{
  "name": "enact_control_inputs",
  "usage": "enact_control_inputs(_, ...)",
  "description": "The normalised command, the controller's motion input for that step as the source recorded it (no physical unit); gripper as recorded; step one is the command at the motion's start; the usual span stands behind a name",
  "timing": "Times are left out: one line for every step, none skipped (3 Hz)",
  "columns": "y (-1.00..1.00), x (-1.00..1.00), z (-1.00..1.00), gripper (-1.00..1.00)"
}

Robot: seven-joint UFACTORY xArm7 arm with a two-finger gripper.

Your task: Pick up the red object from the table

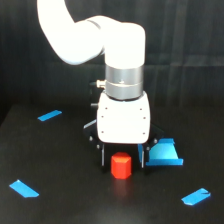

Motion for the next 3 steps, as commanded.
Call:
enact_control_inputs(0.0,-0.01,-0.26,-0.97)
enact_control_inputs(0.09,-0.02,-0.13,-0.92)
enact_control_inputs(0.02,0.06,-0.09,-0.94)
